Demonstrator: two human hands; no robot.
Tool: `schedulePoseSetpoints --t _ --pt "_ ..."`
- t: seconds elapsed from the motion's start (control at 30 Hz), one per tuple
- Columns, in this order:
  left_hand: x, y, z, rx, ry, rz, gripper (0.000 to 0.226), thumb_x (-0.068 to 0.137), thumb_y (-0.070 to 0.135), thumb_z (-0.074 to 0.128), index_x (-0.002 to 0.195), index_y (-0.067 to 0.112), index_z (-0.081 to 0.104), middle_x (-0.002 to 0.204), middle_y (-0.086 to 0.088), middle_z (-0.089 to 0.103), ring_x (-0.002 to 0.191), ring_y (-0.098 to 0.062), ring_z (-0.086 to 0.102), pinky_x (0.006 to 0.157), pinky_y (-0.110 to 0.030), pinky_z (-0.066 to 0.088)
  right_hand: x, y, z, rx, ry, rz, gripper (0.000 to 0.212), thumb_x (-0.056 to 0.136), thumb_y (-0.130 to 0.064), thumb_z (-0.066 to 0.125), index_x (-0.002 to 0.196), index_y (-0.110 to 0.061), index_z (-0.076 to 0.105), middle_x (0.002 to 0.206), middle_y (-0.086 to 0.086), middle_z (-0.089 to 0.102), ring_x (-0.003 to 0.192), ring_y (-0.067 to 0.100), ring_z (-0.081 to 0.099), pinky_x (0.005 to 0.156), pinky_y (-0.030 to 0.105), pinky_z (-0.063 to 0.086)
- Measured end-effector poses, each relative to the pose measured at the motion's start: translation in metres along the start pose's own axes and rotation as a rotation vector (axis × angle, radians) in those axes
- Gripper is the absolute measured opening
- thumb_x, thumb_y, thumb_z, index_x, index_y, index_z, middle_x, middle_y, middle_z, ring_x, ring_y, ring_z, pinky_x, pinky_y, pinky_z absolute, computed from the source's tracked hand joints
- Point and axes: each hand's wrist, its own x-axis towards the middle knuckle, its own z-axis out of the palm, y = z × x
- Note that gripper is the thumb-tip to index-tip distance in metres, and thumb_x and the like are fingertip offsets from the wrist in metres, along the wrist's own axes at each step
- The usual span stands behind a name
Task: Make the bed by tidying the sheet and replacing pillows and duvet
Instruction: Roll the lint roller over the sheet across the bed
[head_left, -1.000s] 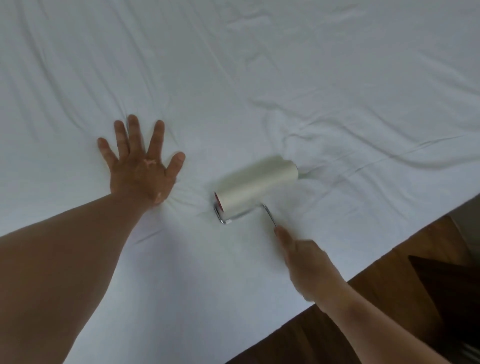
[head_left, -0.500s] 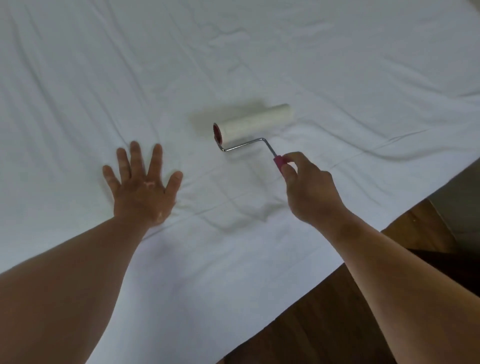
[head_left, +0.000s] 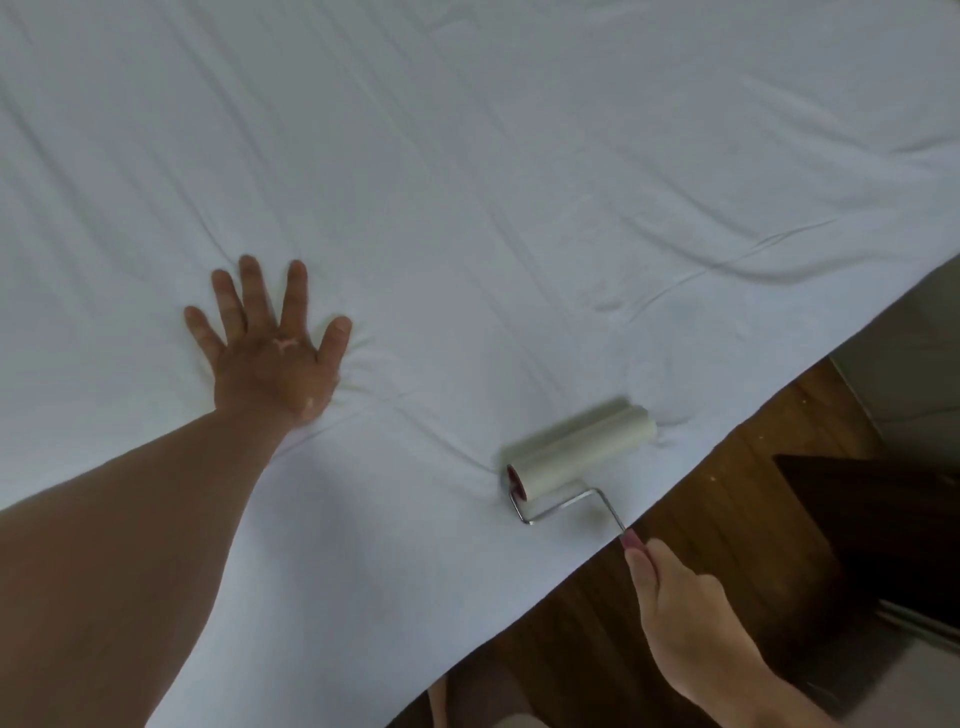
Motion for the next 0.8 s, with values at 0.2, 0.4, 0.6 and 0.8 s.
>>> schedulePoseSetpoints --t 0.2,0.4,0.6,0.8 --pt "-0.002 -0.004 0.001 0.0 0.01 0.032 0.081 0.092 0.077 0.005 0.158 0.034 -0.015 0.166 -0.011 -0.022 0.152 -0.035 -0.022 0.119 -0.062 -0.012 -0.027 0.026 -0.008 0.031 -0.022 0.016 0.027 0.103 -0.043 0.034 0.09 -0.026 0.05 0.057 0.002 0.059 0.039 0.004 0.049 0.045 0.017 0.044" --pt "-0.001 -0.007 -0.002 0.0 0.003 0.043 0.082 0.091 0.078 0.004 0.159 0.034 -0.013 0.167 -0.011 -0.021 0.152 -0.035 -0.021 0.119 -0.062 -0.011 -0.032 0.003 0.006 0.052 -0.021 -0.082 0.024 0.102 -0.046 0.036 0.091 -0.03 0.05 0.062 0.002 0.062 0.042 0.005 0.05 0.045 0.016 0.043" --pt "-0.005 -0.012 -0.003 0.025 0.026 0.062 0.082 0.089 0.08 0.001 0.159 0.037 -0.009 0.168 -0.009 -0.016 0.154 -0.033 -0.015 0.121 -0.06 -0.007 -0.039 0.054 0.035 -0.161 -0.177 0.136 0.052 0.086 -0.068 0.014 0.093 -0.028 0.047 0.075 -0.002 0.065 0.059 0.005 0.064 0.057 0.016 0.047" --pt "-0.005 -0.01 -0.004 0.019 0.038 0.061 0.081 0.091 0.079 0.003 0.159 0.037 -0.009 0.168 -0.009 -0.016 0.154 -0.032 -0.015 0.121 -0.059 -0.007 -0.026 0.071 0.04 -0.276 -0.152 0.109 0.045 0.087 -0.069 0.018 0.092 -0.034 0.045 0.076 -0.003 0.066 0.064 0.005 0.066 0.062 0.015 0.051"
